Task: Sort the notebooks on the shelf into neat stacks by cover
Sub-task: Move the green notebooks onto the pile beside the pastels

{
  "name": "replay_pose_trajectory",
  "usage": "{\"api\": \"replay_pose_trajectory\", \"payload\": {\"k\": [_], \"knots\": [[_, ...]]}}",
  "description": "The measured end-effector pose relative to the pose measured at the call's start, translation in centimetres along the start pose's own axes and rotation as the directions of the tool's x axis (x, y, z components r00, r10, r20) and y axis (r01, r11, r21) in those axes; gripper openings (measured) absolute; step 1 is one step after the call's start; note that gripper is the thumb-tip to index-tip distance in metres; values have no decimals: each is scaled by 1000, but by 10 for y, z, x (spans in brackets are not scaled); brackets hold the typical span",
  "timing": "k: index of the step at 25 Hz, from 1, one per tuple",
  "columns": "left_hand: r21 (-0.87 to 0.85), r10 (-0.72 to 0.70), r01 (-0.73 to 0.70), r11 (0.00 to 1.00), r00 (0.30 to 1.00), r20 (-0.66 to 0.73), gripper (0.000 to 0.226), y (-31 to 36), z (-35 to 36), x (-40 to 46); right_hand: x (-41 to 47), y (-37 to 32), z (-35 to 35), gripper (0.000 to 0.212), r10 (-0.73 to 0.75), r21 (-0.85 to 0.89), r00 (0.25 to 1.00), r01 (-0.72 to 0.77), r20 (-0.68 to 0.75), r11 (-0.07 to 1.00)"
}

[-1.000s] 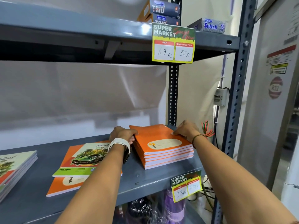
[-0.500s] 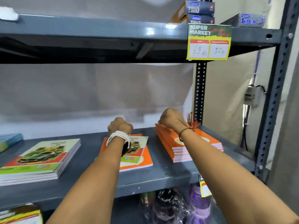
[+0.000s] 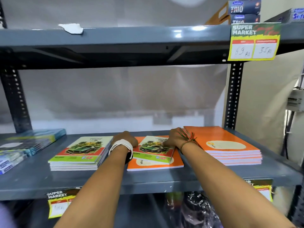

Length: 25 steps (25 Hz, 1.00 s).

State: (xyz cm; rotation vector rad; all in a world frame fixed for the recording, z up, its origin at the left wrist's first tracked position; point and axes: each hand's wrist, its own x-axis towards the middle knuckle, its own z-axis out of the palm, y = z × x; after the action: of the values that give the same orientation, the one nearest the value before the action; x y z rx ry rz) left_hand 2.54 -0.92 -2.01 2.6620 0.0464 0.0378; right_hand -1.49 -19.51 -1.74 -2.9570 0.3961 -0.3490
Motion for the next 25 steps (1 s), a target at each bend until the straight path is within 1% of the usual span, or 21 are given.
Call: {"api": "replay_pose_trajectory", "payload": {"k": [2, 4, 5, 7, 9, 12, 14, 15, 16, 17, 18, 19, 23, 25], "knots": [[-26, -9, 9, 1000, 1000, 14, 38, -4, 2, 4, -2, 1, -1, 46, 31, 129, 998, -38, 58, 991], [-54, -18, 19, 998, 1000, 21, 41, -7, 3, 7, -2, 3, -3, 38, 77, 232, 990, -104, 122, 967], [-69, -21, 22, 997, 1000, 17, 41, -8, 3, 9, -3, 4, -5, 42, 105, 268, 985, -139, 139, 953], [-75, -22, 22, 997, 1000, 3, 37, -9, 2, 8, -6, 8, -11, 61, 148, 312, 975, -193, 163, 930], [-52, -20, 20, 998, 1000, -5, 34, -9, 2, 7, -5, 12, -10, 67, 204, 363, 962, -258, 180, 895], [-40, -32, 32, 999, 999, -10, 36, -9, 2, 4, 0, 10, -6, 60, 238, 429, 954, -296, 183, 854], [-31, -32, 31, 999, 998, -47, 32, -9, 1, 3, 2, 4, -2, 57, 232, 483, 955, -293, 184, 825], [-20, -24, 22, 1000, 997, -74, 30, -9, 1, 2, 1, 0, -1, 53, 214, 443, 962, -267, 167, 856], [-4, -16, 15, 1000, 994, -104, 28, -8, 0, 0, 0, -4, 0, 47, 188, 366, 973, -226, 135, 903], [20, -7, 10, 1000, 992, -129, 28, -7, 1, 0, 0, -8, 0, 41, 173, 299, 982, -189, 79, 935], [41, -5, 11, 999, 989, -146, 30, -7, 2, 1, 0, -12, 1, 36, 153, 267, 988, -155, 27, 951], [63, -5, 14, 998, 989, -149, 33, -7, 4, 2, 0, -16, 1, 34, 144, 248, 989, -144, 20, 958], [96, -7, 19, 995, 993, -118, 49, -9, 0, 1, 2, -24, 6, 35, 113, 267, 992, -123, 52, 956], [62, -18, 23, 998, 997, -81, 52, -13, -3, 1, -1, -26, 6, 34, 118, 299, 992, -129, 53, 946]]}}
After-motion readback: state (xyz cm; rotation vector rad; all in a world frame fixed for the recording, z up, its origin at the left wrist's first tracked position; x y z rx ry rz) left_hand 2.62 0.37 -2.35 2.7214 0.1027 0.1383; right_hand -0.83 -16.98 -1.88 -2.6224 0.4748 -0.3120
